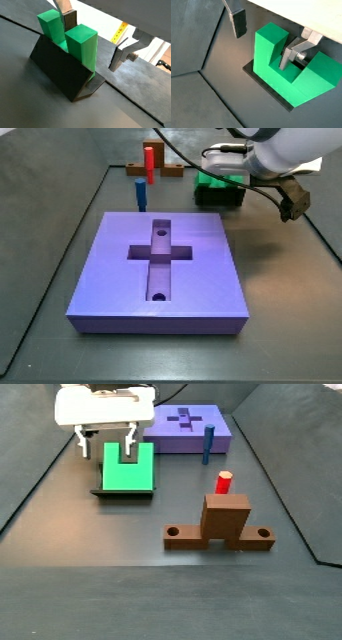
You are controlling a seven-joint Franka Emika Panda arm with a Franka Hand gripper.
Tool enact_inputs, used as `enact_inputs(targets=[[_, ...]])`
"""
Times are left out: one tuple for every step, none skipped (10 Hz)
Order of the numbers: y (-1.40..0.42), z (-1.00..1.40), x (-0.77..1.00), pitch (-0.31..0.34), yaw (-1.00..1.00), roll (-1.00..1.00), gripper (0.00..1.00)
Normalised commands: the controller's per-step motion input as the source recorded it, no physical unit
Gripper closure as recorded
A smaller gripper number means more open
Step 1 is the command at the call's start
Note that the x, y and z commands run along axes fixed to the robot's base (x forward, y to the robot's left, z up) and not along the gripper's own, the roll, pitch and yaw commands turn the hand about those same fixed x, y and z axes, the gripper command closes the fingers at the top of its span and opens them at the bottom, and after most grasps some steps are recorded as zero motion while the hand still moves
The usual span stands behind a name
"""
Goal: Pick up the green object. Move up. Place the green object on the fixture. Regrasp the green object. Move to above the board. Insert the green object.
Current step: Regrasp the green object.
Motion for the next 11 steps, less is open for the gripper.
enact_inputs(targets=[[0.0,-0.13,0.0,-0.029,0.0,0.0,0.0],[0.0,-0.15,0.0,-0.046,0.01,0.0,0.0],[0.0,-0.15,0.0,-0.04,0.01,0.0,0.0],[0.0,-0.11,0.0,-0.003,0.01,0.0,0.0],[0.0,-0.02,0.0,0.0,0.0,0.0,0.0],[0.0,0.0,0.0,0.0,0.0,0.0,0.0],[0.0,0.0,0.0,0.0,0.0,0.0,1.0],[0.0,0.0,0.0,0.0,0.0,0.0,1.0],[0.0,0.0,0.0,0.0,0.0,0.0,1.0],[0.0,0.0,0.0,0.0,0.0,0.0,1.0],[0.0,0.0,0.0,0.0,0.0,0.0,1.0]])
